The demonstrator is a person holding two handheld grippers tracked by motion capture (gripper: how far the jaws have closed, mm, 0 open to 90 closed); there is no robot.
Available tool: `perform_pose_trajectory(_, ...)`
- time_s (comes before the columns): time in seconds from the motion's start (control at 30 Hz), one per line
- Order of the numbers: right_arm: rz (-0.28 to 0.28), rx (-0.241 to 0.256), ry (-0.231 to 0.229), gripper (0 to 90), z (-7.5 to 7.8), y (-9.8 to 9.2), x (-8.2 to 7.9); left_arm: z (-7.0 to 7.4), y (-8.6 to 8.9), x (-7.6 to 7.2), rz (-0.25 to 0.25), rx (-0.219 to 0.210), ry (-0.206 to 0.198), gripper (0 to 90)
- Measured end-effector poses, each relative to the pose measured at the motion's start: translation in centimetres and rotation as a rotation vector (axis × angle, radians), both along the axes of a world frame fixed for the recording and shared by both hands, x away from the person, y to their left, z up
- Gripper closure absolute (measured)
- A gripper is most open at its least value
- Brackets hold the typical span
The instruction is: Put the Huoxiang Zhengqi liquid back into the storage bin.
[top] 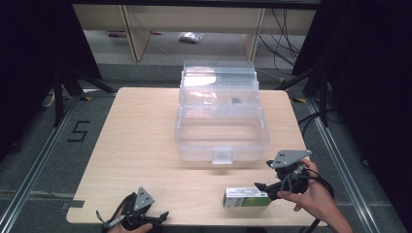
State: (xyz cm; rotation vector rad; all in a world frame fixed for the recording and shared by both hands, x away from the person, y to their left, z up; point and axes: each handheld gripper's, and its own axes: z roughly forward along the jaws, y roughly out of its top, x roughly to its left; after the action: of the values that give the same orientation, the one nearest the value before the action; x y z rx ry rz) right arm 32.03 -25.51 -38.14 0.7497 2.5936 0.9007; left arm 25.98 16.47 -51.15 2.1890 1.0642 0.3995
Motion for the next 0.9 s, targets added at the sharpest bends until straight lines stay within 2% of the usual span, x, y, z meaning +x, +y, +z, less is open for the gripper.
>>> perform_pose_trajectory(0.1, 0.033, -0.02, 0.009, 20.8, -0.1, 0.6, -0.1, 0.1, 0.0, 0.0, -0.004, -0.004, 0.007, 15.0)
perform_pose_trajectory(0.17, 0.058, -0.031, 0.038, 20.7, -0.3, 1.2, -0.2, 0.1, 0.0, -0.1, -0.002, -0.004, 0.002, 15.0)
perform_pose_trajectory(0.27, 0.062, -0.044, 0.052, 20.3, -0.4, 1.5, -0.4, 0.1, 0.1, 0.0, 0.0, 0.001, -0.003, 15.0)
perform_pose_trajectory(0.3, 0.079, -0.064, 0.033, 19.7, -0.7, 1.8, -0.2, 0.0, 0.0, 0.0, 0.002, -0.002, 0.001, 15.0)
perform_pose_trajectory(0.4, 0.097, -0.09, 0.046, 19.2, -0.8, 2.1, -0.3, 0.1, 0.0, 0.0, 0.0, 0.002, -0.001, 15.0)
perform_pose_trajectory(0.43, 0.104, -0.128, 0.052, 19.0, -0.9, 2.5, -0.4, 0.1, 0.0, 0.0, 0.003, -0.001, -0.002, 15.0)
perform_pose_trajectory(0.47, 0.104, -0.128, 0.052, 19.0, -0.9, 2.5, -0.4, 0.1, 0.0, 0.0, 0.003, -0.001, -0.002, 15.0)
perform_pose_trajectory(0.5, 0.129, -0.129, 0.05, 19.0, -1.0, 2.7, -0.3, 0.1, 0.0, 0.0, 0.005, 0.001, 0.0, 15.0)
perform_pose_trajectory(0.53, 0.122, -0.136, 0.068, 19.0, -1.1, 3.0, -0.4, 0.1, 0.0, 0.0, 0.004, 0.002, 0.002, 15.0)
perform_pose_trajectory(0.57, 0.14, -0.146, 0.057, 19.0, -1.1, 3.1, -0.3, 0.1, 0.0, 0.0, 0.004, -0.003, 0.0, 15.0)
perform_pose_trajectory(0.6, 0.14, -0.154, 0.081, 19.0, -1.3, 3.4, -0.3, 0.1, 0.0, -0.1, 0.003, -0.014, -0.008, 15.0)
perform_pose_trajectory(0.63, 0.159, -0.163, 0.085, 19.0, -1.4, 3.6, -0.2, 0.1, 0.0, 0.0, 0.0, -0.008, -0.009, 15.0)
perform_pose_trajectory(0.73, 0.17, -0.177, 0.086, 19.0, -1.5, 3.8, 0.0, 0.0, 0.0, -0.1, -0.002, -0.011, -0.001, 15.0)
perform_pose_trajectory(0.77, 0.165, -0.193, 0.096, 19.3, -1.6, 4.1, 0.0, 0.0, -0.2, -0.1, -0.002, -0.019, -0.013, 15.0)
perform_pose_trajectory(0.87, 0.18, -0.2, 0.094, 19.4, -1.8, 4.3, 0.2, 0.1, 0.0, -0.1, -0.011, -0.001, -0.011, 15.0)
perform_pose_trajectory(0.9, 0.181, -0.202, 0.1, 19.4, -1.8, 4.4, 0.2, 0.0, -0.1, 0.0, 0.002, -0.002, -0.015, 15.0)
